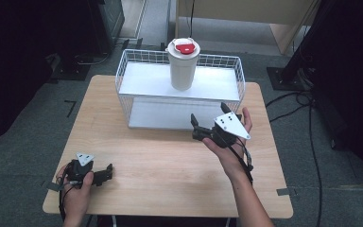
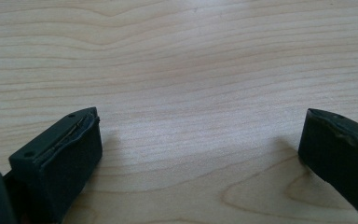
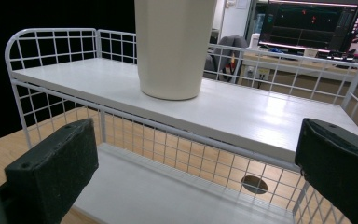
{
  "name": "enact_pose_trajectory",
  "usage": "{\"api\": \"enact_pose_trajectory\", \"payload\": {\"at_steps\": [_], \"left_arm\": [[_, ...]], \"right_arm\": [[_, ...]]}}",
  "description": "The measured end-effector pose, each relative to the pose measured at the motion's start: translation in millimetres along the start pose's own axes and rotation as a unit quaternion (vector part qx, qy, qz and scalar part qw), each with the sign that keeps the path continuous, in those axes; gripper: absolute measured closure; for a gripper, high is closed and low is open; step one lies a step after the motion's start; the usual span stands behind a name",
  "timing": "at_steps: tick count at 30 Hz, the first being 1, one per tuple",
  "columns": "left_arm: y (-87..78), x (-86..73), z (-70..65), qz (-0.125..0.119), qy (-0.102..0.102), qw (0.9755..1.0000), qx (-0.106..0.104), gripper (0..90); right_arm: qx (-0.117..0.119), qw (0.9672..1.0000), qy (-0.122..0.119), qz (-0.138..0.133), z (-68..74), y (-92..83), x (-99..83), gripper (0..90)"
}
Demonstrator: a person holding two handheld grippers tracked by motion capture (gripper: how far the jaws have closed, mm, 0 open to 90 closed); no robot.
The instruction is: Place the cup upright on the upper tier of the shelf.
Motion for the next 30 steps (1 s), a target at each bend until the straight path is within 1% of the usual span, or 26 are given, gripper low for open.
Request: {"api": "enact_pose_trajectory", "payload": {"at_steps": [6, 8, 9, 10, 12, 13, 15, 21, 30], "left_arm": [[-0.1, -0.2, 0.0, 0.001, 0.0, 1.0, 0.0, 0.0], [-0.2, -0.3, 0.1, 0.002, 0.001, 1.0, 0.0, 0.0], [0.0, -0.1, -0.1, 0.001, 0.0, 1.0, 0.0, 0.0], [-0.1, -0.2, -0.1, 0.001, 0.0, 1.0, 0.0, 0.0], [-0.1, -0.2, -0.1, 0.001, 0.0, 1.0, 0.0, 0.0], [-0.1, -0.3, 0.1, 0.001, 0.001, 1.0, 0.0, 0.0], [-0.2, -0.3, 0.1, 0.002, 0.001, 1.0, 0.0, 0.0], [-0.1, -0.3, 0.1, 0.001, 0.001, 1.0, 0.0, 0.0], [0.0, -0.1, -0.1, 0.001, 0.0, 1.0, 0.0, 0.0]], "right_arm": [[-0.005, 1.0, 0.002, 0.001, -7.2, -10.5, -8.6, 0.0], [-0.003, 0.9999, 0.014, 0.003, -11.3, -14.2, -14.7, 0.0], [-0.003, 0.9999, 0.014, 0.003, -11.3, -14.2, -14.7, 0.0], [-0.006, 0.9998, 0.018, 0.006, -14.7, -16.2, -19.7, 0.0], [-0.01, 0.9997, 0.019, 0.007, -18.2, -18.1, -24.8, 0.0], [-0.01, 0.9997, 0.019, 0.007, -18.2, -18.1, -24.8, 0.0], [-0.012, 0.9996, 0.023, 0.012, -21.1, -20.6, -30.3, 0.0], [-0.026, 0.9989, 0.033, 0.018, -36.0, -29.4, -44.6, 0.0], [-0.046, 0.9977, 0.042, 0.028, -56.8, -40.7, -64.5, 0.0]]}}
Point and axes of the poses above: each handheld gripper's, and its own axes: y roughly forward along the jaws, x roughly out of its top, z roughly to its left, the point moved 9 cm from there along y, roughly forward along the jaws, and after that the axes turned 10 degrees about z, right-handed, at the moved point
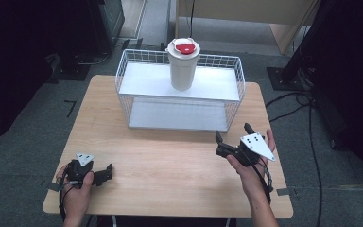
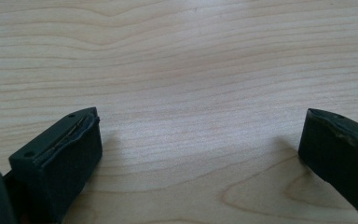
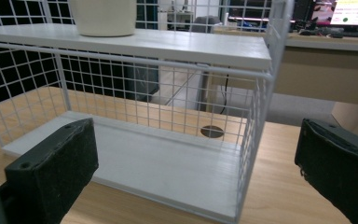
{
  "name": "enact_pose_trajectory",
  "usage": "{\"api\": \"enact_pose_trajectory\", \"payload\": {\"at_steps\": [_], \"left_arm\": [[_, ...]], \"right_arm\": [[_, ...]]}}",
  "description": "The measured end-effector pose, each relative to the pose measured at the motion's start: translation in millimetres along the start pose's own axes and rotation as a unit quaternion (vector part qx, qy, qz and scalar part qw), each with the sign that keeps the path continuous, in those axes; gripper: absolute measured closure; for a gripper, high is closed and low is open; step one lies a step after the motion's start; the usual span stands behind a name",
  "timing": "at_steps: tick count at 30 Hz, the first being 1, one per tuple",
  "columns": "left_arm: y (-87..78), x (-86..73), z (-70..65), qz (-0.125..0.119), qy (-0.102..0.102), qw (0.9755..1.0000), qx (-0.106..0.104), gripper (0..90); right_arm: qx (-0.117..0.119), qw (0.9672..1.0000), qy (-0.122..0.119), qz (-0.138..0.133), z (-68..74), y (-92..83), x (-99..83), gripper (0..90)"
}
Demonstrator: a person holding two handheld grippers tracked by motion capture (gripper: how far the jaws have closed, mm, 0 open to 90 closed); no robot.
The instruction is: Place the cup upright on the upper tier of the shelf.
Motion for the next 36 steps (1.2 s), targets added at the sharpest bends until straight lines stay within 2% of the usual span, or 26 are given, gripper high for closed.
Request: {"api": "enact_pose_trajectory", "payload": {"at_steps": [8, 21, 36], "left_arm": [[-0.1, -0.2, 0.2, 0.001, 0.001, 1.0, 0.0, 0.0], [-0.1, -0.1, 0.0, 0.001, 0.0, 1.0, 0.0, 0.0], [-0.1, -0.1, 0.0, 0.0, 0.0, 1.0, 0.0, 0.0]], "right_arm": [[-0.02, 0.9995, 0.016, 0.017, -20.6, -4.8, -20.1, 0.0], [-0.042, 0.9983, 0.019, 0.035, -43.0, -13.0, -41.2, 0.0], [-0.068, 0.9948, 0.033, 0.068, -70.2, -21.9, -74.4, 0.0]]}}
Point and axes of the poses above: each handheld gripper's, and its own axes: y roughly forward along the jaws, x roughly out of its top, z roughly to its left, the point moved 9 cm from there along y, roughly forward along the jaws, and after that the axes turned 10 degrees about z, right-handed, at the moved point
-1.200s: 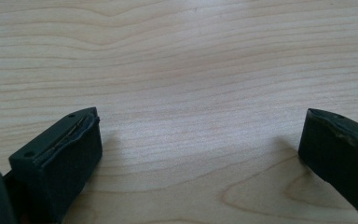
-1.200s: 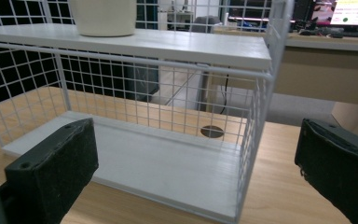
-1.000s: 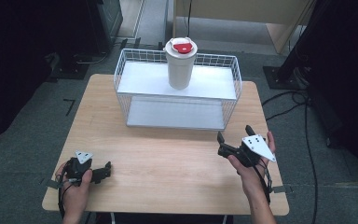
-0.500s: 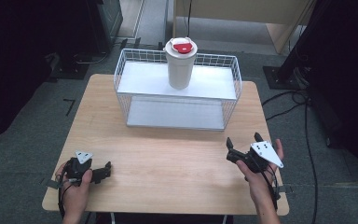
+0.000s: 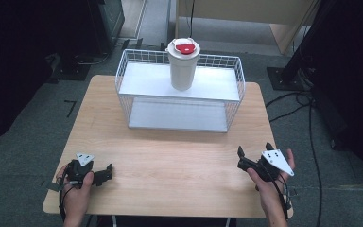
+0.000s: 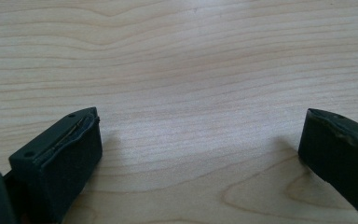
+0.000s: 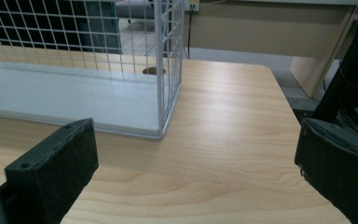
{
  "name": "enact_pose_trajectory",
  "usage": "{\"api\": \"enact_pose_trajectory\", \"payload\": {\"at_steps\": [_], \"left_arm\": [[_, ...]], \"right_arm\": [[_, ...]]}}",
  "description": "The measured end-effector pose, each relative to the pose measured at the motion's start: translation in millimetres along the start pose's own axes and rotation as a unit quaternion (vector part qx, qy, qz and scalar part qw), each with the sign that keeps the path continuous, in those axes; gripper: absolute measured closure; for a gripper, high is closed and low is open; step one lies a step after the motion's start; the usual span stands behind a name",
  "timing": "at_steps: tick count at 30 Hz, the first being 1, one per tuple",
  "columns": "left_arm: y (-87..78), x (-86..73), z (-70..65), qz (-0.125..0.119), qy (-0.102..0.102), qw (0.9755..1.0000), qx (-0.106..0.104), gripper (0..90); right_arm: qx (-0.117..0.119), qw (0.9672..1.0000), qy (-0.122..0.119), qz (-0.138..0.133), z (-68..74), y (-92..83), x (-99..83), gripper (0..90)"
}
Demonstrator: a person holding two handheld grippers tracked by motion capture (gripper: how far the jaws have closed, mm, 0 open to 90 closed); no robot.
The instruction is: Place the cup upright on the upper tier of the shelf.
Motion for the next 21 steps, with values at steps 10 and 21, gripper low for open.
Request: {"api": "enact_pose_trajectory", "payload": {"at_steps": [10, 21], "left_arm": [[0.0, 0.0, 0.0, 0.0, 0.0, 1.0, 0.0, 0.0], [0.0, 0.0, 0.0, 0.0, 0.0, 1.0, 0.0, 0.0]], "right_arm": [[-0.017, 0.9996, 0.002, 0.024, -19.6, -1.8, -20.7, 0.0], [-0.043, 0.9965, 0.004, 0.071, -42.2, 1.5, -53.0, 0.0]]}}
Point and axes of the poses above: each handheld gripper's, and its own axes: y roughly forward along the jaws, x roughly out of its top, z roughly to its left, the point moved 9 cm from there along y, roughly forward along the jaws, and after that the axes turned 10 degrees about z, right-handed, at the moved point
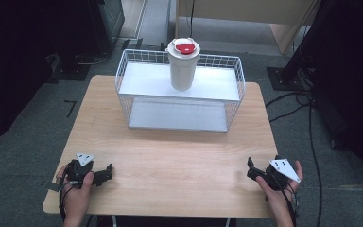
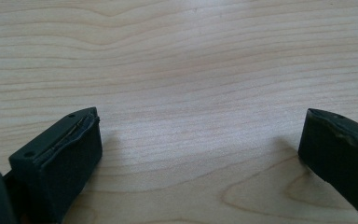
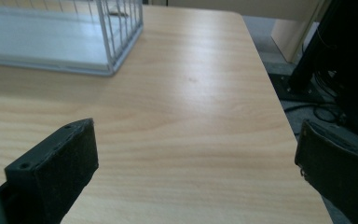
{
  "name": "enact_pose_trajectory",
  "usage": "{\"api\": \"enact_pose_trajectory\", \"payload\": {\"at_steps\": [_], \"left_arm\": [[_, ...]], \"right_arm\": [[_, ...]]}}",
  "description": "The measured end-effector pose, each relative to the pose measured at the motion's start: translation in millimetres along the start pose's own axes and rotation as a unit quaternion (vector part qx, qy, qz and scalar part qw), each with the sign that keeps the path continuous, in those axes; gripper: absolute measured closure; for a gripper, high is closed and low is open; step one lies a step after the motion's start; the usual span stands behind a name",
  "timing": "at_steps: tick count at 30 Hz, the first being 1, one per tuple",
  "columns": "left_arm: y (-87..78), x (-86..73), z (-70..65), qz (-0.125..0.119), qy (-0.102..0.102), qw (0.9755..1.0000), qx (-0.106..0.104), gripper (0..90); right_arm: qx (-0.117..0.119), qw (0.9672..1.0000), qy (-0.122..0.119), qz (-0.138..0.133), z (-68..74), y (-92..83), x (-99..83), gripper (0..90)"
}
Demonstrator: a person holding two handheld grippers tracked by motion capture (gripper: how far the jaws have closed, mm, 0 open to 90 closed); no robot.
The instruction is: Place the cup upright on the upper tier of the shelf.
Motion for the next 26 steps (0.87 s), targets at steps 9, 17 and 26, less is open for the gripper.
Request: {"api": "enact_pose_trajectory", "payload": {"at_steps": [9, 17, 26], "left_arm": [[0.0, 0.0, -0.1, 0.0, 0.0, 1.0, 0.0, 0.0], [0.0, -0.1, -0.1, 0.0, -0.001, 1.0, 0.0, 0.0], [0.0, 0.0, 0.0, 0.0, 0.0, 1.0, 0.0, 0.0]], "right_arm": [[-0.01, 0.9981, -0.021, 0.057, -6.1, 8.6, -19.6, 0.0], [0.025, 0.9868, -0.036, 0.156, -2.8, 13.9, -39.8, 0.0], [0.046, 0.9841, -0.01, 0.171, -2.5, 9.9, -45.6, 0.0]]}}
Point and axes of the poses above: each handheld gripper's, and its own axes: y roughly forward along the jaws, x roughly out of its top, z roughly to its left, the point moved 9 cm from there along y, roughly forward along the jaws, and after that the axes turned 10 degrees about z, right-handed, at the moved point
